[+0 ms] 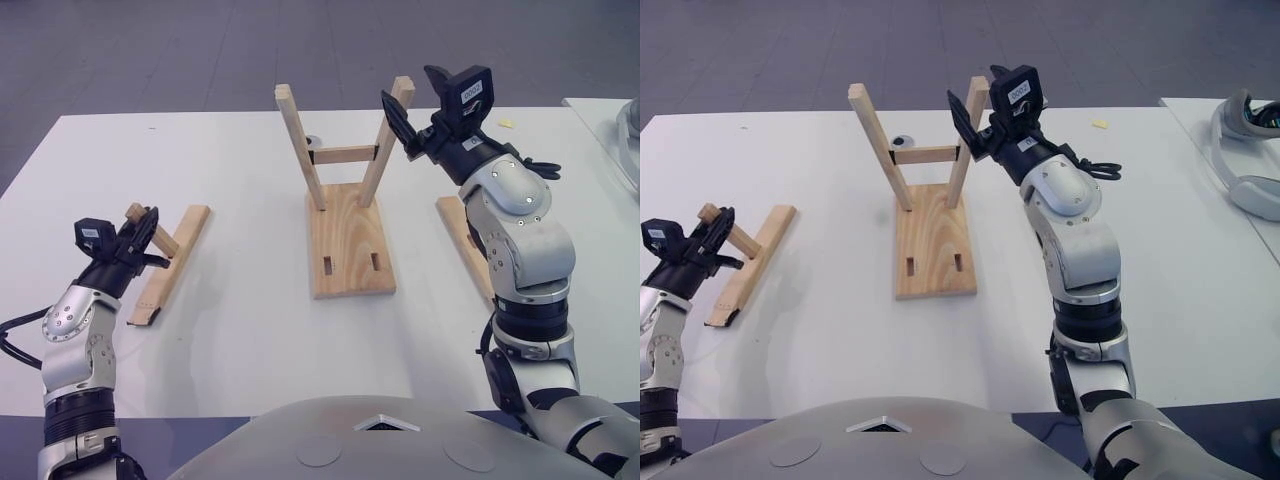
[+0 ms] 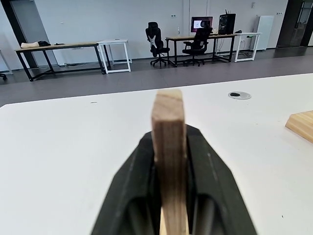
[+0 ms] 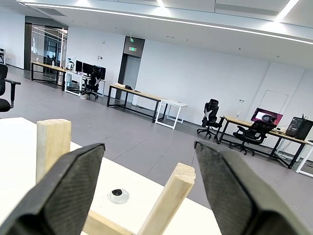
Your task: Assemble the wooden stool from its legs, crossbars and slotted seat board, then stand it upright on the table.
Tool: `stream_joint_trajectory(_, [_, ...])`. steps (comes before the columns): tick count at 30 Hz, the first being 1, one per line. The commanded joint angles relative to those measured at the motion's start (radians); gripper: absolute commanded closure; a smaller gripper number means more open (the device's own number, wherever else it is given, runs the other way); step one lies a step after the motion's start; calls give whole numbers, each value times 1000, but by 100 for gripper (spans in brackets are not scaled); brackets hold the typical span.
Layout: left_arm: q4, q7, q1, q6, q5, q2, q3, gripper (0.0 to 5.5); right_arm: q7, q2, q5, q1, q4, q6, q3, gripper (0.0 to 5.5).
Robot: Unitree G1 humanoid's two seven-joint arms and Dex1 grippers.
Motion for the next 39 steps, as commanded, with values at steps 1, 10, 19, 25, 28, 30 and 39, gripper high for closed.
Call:
stream_joint_trajectory(1, [116, 8, 84, 129, 64, -26, -69, 466, -3, 6, -3, -15, 1, 3, 3, 207])
stream_joint_trajectory(10, [123, -7, 52, 139, 54, -33, -58, 309, -2, 14, -5, -14, 4, 2, 12, 207])
stream_joint_trajectory(19, [17, -2, -61, 396, 129, 107, -139, 153, -32, 36, -8, 12, -17, 8, 17, 207])
stream_joint_trajectory(25, [-15, 65, -89, 594, 130, 105, -121, 107, -38, 45, -7, 14, -14, 3, 26, 207])
stream_joint_trajectory(28, [-14, 90, -95, 633, 117, 87, -94, 107, -39, 45, -7, 14, -12, -1, 29, 207])
stream_joint_trajectory(30, [-9, 101, -102, 619, 123, 75, -82, 107, -39, 44, -7, 16, -12, -1, 30, 207])
stream_joint_trajectory(39, [-34, 123, -99, 604, 125, 25, -84, 267, -50, 35, -14, 2, 2, -10, 7, 207])
